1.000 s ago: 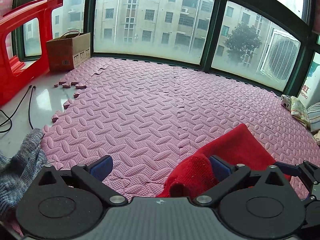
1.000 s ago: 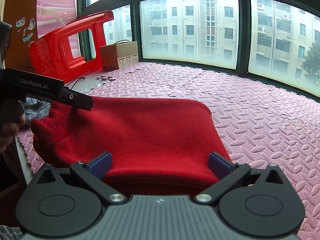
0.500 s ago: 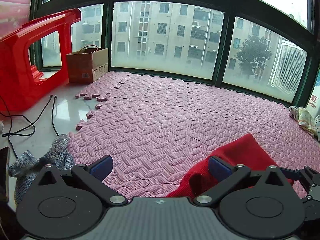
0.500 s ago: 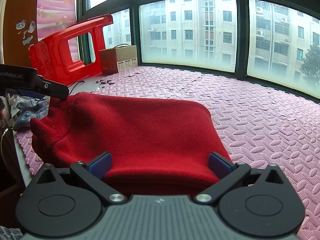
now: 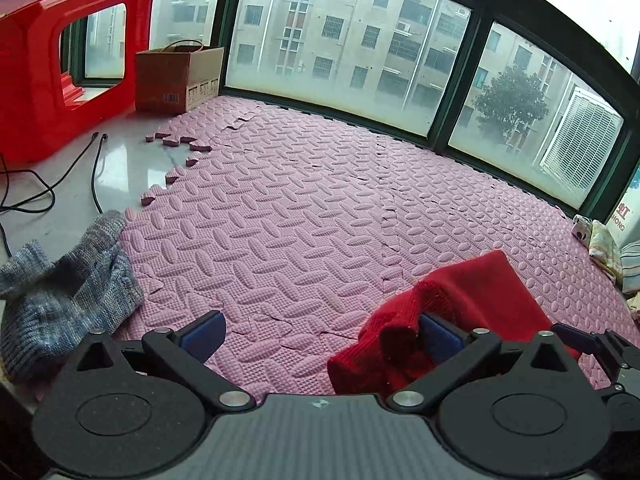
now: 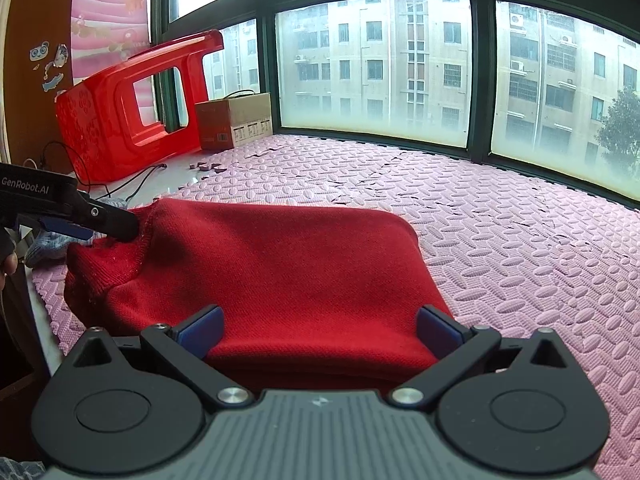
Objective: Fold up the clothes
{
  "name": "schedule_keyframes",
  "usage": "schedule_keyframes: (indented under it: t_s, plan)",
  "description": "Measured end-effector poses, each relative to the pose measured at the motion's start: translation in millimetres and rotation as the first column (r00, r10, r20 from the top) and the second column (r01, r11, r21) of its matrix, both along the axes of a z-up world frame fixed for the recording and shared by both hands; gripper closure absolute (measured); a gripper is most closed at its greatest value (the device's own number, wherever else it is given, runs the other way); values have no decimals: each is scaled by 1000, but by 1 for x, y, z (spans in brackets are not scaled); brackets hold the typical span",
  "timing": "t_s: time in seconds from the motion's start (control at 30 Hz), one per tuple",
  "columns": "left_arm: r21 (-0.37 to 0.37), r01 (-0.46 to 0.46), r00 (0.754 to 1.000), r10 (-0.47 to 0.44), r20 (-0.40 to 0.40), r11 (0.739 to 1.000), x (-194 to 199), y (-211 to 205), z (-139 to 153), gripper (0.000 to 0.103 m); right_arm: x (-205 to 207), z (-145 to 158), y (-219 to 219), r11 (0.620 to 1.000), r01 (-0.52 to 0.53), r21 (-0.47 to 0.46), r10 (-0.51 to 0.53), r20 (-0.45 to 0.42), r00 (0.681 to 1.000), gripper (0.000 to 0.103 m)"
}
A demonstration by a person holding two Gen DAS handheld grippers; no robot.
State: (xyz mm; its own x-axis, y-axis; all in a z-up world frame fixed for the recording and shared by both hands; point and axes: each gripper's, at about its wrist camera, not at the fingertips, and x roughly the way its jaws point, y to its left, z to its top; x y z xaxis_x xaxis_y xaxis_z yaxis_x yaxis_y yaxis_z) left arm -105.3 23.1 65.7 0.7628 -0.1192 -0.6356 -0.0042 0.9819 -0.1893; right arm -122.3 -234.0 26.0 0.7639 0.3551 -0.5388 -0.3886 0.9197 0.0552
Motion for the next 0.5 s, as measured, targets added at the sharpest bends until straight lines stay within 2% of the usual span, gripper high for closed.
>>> schedule_keyframes:
  t_s: [0.07,0.2,0.37,0.5]
  plan:
    - [35,-3,1000,3,19,999,3,2,4,0,2,7,1,1000,-9,-2,9,7,1000,0]
    - [54,0,999,-3,51,999,11,3,12,0,21,27,2,1000,-21,-1,21,10,1000,0]
    - [54,33,998,-36,54,998,18,-4,12,0,68,32,0,999,-1,49,6,-101,995,0]
    - [89,56,998,-59,30,994,21,-11,1,0,100,22,2,998,30,48,-21,-178,984,0]
